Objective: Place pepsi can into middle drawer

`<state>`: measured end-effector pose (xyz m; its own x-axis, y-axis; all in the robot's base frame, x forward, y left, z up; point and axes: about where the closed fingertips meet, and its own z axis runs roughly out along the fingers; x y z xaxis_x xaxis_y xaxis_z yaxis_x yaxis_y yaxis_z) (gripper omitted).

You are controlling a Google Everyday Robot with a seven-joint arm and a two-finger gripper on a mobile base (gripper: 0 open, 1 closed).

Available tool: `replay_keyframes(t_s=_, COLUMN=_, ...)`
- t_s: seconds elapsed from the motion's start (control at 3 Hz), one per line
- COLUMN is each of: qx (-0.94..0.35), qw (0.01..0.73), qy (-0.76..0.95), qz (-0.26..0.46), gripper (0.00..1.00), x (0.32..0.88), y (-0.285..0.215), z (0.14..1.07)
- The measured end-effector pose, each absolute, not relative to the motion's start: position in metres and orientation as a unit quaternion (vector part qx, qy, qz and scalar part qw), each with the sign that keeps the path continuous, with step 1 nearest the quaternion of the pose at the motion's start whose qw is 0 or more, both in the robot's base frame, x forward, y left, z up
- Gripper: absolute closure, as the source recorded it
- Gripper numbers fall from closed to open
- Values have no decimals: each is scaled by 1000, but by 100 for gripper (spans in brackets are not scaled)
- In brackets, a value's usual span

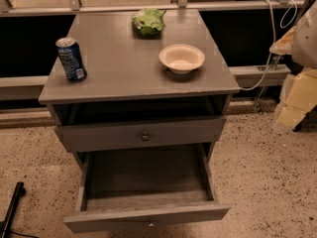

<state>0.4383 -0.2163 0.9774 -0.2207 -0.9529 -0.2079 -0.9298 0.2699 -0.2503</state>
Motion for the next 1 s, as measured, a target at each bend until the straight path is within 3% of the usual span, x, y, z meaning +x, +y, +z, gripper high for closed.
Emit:
replay_keyframes(t_s=0.33, qx=-603, qw=161, qy=780, qz=-36, gripper=0, x=438, y=-216, z=977)
replay_keyframes(t_s=1.0, qx=-640, qw=262, qy=722, qz=22, gripper=0, x=502, y=-120, z=979)
